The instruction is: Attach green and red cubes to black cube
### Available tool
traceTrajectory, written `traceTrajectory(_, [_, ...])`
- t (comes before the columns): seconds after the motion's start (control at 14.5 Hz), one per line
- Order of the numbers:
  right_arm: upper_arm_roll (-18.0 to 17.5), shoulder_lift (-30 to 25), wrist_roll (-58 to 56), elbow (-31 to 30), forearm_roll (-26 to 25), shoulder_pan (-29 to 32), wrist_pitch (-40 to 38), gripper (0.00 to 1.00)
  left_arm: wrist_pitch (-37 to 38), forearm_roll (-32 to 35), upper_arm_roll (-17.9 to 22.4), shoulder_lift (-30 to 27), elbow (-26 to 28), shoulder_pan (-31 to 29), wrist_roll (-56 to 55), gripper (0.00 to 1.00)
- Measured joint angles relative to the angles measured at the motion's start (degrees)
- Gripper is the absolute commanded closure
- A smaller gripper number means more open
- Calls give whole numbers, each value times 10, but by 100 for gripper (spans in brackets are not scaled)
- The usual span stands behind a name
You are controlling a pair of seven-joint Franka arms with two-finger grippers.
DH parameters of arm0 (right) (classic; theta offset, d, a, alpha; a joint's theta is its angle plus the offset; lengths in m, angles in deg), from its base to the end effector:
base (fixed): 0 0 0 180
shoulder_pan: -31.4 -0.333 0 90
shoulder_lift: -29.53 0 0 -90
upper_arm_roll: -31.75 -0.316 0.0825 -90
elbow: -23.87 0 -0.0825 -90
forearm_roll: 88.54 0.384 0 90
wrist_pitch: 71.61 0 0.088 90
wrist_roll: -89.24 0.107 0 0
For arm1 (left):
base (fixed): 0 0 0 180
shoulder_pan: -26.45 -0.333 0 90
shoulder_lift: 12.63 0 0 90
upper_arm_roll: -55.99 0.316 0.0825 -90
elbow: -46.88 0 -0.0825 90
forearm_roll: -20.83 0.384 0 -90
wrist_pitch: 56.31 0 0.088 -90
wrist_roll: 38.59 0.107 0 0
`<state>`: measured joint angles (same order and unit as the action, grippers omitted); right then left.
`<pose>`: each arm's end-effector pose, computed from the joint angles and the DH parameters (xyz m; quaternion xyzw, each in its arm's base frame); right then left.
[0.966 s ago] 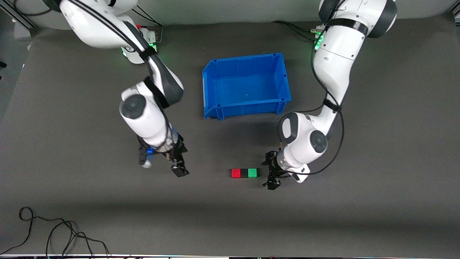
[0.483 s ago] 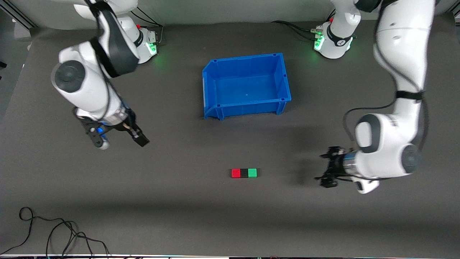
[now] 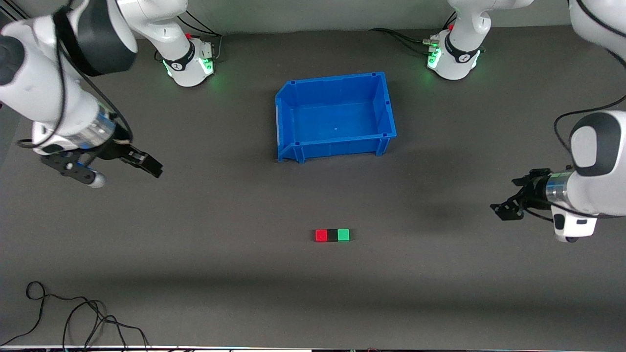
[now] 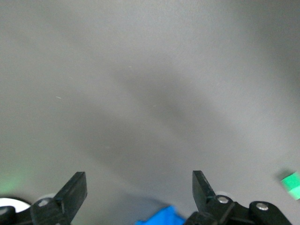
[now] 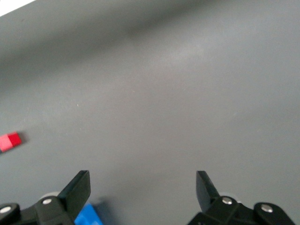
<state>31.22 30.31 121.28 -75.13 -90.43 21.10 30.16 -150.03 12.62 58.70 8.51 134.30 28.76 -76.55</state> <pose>0.5613 0.1044 0.5601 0.9832 -0.1810 0.0221 0.0087 0.6392 -0.0136 0.4290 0.9304 0.3378 -0.1416 0.0169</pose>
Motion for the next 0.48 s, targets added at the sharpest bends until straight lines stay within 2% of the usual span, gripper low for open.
traceTrajectory(0.28, [34, -2, -107, 76, 0, 1, -83, 0, 48, 29, -1, -48, 4, 1, 126, 0])
traceTrajectory(0.48, [43, -2, -150, 111, 0, 1, -119, 0, 52, 67, -8, -76, 6, 4, 230, 0])
